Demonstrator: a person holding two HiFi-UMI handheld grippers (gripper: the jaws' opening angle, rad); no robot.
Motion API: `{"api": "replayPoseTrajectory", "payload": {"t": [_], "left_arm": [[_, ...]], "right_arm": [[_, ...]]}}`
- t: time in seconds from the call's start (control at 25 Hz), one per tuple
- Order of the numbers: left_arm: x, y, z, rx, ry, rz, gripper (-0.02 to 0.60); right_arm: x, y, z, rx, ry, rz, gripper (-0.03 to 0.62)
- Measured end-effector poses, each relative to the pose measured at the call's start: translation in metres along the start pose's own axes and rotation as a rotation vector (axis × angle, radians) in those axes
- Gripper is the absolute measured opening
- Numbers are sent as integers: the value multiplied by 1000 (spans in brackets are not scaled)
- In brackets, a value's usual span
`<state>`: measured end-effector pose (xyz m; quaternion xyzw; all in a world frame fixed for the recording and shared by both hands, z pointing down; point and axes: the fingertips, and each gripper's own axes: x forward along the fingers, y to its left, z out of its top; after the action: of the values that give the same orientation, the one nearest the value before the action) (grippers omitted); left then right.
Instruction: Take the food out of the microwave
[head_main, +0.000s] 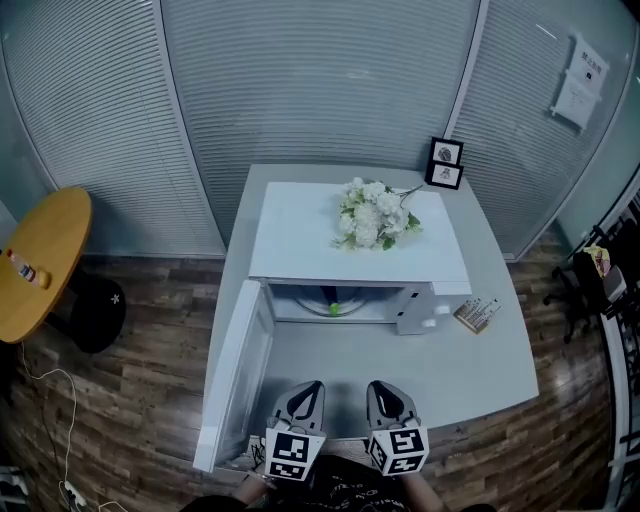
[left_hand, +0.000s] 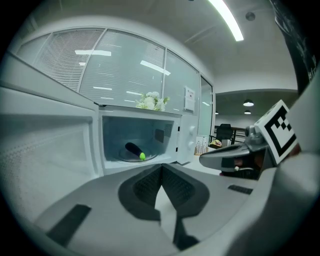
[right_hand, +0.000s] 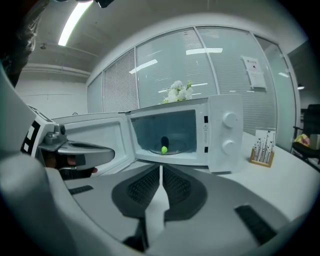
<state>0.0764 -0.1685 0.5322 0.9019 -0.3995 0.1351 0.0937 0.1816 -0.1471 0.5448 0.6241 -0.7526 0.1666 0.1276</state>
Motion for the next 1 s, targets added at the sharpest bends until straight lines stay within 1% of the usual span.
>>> {"api": "replayPoseTrajectory", "payload": {"t": [0.16,0.32,0.56,0.6,0.68,0.72,0.8,1.0], "left_arm": [[8,13,9,-2,-17,10,8],[14,24,15,-9,-28,28,8],[20,28,15,-32,-23,23,8],[20,28,15,-36,-20,27,8],[22,30,13,-42,-13,38,8],[23,31,12,-42,-8,44,8],[25,34,14,-45,-4,58,8],[24,42,18,-59,3,103,8]], "right_arm": [[23,-1,15,15,-9,-12,6],[42,0,25,8,-13,-19,6],[69,-2,42,2,-11,-13,9],[73,-2,44,8,-9,-4,19],[81,-2,47,22,-1,15,84],[85,-3,48,25,4,23,105],[94,-4,53,15,13,34,117],[117,-5,67,-2,26,47,181]]}}
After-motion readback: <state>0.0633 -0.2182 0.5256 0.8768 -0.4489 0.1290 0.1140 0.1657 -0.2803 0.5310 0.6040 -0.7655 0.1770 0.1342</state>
